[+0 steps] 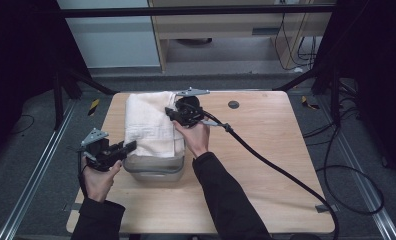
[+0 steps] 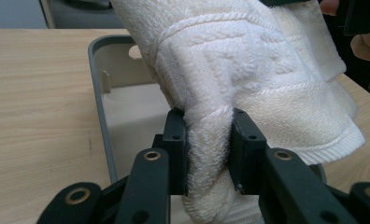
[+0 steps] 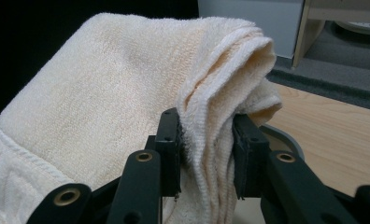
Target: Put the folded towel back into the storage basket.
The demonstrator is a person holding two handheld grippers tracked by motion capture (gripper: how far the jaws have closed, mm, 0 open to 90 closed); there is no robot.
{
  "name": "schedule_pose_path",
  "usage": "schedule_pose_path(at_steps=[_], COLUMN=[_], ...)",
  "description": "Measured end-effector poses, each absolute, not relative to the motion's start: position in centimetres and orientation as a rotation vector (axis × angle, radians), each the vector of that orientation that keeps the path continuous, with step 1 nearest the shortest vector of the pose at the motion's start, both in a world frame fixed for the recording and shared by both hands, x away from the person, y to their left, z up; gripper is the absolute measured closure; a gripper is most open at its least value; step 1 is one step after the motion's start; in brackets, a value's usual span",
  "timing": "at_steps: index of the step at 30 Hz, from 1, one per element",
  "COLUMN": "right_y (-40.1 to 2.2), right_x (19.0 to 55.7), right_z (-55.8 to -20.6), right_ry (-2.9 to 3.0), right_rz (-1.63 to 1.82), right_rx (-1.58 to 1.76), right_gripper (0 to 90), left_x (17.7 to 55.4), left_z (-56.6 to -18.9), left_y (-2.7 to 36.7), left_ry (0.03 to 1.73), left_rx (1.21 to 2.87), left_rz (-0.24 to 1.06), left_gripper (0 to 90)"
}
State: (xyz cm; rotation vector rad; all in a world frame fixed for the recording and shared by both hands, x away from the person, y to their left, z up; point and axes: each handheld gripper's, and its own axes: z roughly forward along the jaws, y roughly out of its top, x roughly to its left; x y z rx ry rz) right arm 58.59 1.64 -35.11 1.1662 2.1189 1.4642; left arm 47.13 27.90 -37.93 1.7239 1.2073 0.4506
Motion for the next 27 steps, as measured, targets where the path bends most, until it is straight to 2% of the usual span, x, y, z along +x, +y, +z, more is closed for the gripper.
schedule_pose_path(at_steps=[27], right_y=[2.6], right_x=[59.6], right_z=[-38.8], right_ry=[2.165], right_rz=[1.377], right_rx=[1.227], right_gripper=[67.9], left_x=[48.5], left_z=[-40.6], left_y=[27.9], left_ry=[1.263], left_rx=[1.806], left_rz=[0.433], left_gripper=[70.5])
